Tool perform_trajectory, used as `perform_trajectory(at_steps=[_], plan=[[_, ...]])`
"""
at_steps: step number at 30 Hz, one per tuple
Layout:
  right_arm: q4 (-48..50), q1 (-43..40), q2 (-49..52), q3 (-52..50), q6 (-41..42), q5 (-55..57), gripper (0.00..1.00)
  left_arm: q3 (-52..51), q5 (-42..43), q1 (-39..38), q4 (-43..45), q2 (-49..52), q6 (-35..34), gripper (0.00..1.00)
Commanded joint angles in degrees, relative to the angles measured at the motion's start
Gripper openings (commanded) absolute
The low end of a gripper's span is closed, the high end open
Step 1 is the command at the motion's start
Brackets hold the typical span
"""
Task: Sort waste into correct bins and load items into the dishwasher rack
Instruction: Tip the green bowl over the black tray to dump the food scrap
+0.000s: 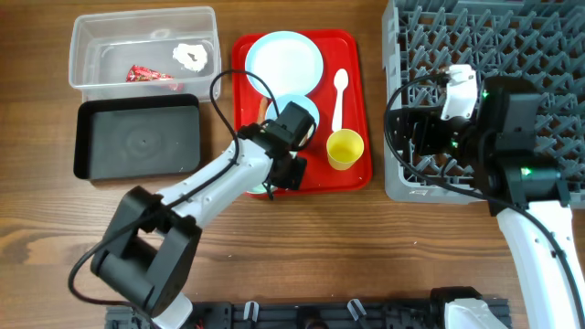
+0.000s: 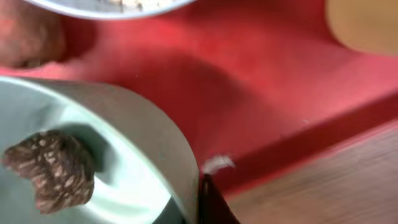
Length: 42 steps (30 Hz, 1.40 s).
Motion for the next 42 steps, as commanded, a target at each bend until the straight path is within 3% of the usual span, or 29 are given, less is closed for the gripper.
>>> perform_trajectory(at_steps=[1, 4, 10, 15, 22, 26, 33, 40, 42], plan=[[0.0, 0.2, 1.2, 1.5, 0.7, -1.3, 1.00, 5.2, 1.6, 3.1, -3.9, -6.8, -1.6, 0.04], [1.6, 0.2, 1.2, 1.5, 1.7, -1.7, 1.00, 5.7, 3.5, 8.9, -5.4, -12.0, -3.5, 0.04], [2.6, 0.2, 1.2, 1.5, 1.7, -2.5, 1.00, 5.7, 13.6, 30.2, -5.7, -14.4, -2.1, 0.04], [2.5, 0.2, 1.2, 1.5, 1.6, -2.5, 1.00, 5.7, 35.7, 48.6, -1.3, -8.5, 6.0, 0.04], [2.5, 0.2, 1.2, 1.5, 1.6, -2.5, 1.00, 5.7, 60.9, 64.7, -0.2, 2.0, 12.3, 0.04], [2.5, 0.2, 1.2, 1.5, 1.5, -2.4, 1.00, 5.7, 77.4, 70.8, 2.1, 8.3, 12.3, 0.04], [2.5, 0.2, 1.2, 1.5, 1.5, -2.4, 1.00, 5.7, 88.5, 74.0, 3.8, 11.3, 12.3, 0.04], [2.4, 0.2, 1.2, 1.5, 1.4, -2.4, 1.00, 5.7, 88.7, 74.1, 4.8, 11.3, 11.7, 0.04], [2.3, 0.2, 1.2, 1.5, 1.4, -2.4, 1.00, 5.7, 83.3, 74.1, 5.2, 11.3, 8.4, 0.04]])
